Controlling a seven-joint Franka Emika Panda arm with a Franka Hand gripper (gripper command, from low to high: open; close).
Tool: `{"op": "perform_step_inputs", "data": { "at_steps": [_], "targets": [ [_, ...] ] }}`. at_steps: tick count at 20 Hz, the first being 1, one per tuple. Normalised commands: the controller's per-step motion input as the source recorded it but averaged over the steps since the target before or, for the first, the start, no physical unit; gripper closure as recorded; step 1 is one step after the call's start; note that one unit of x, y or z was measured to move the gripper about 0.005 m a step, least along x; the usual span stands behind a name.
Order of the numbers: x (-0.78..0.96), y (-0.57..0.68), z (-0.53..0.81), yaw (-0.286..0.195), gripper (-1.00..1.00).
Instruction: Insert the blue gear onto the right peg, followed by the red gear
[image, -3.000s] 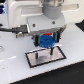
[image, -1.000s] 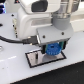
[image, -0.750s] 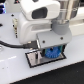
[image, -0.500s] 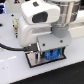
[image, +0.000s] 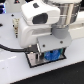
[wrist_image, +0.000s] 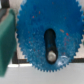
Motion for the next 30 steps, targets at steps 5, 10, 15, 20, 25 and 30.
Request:
{"op": "perform_step_inputs", "data": {
  "at_steps": [5, 10, 15, 20, 25, 30],
  "targets": [
    [-0.23, 0.12, 0.46, 0.0, -1.0],
    [-0.38, 0.22, 0.35, 0.0, -1.0],
    [-0.55, 0.25, 0.2, 0.0, -1.0],
    [-0.66, 0.16, 0.06, 0.0, -1.0],
    [-0.65, 0.15, -0.04, 0.0, -1.0],
    [-0.57, 0.12, -0.19, 0.0, -1.0]
  ]
}}
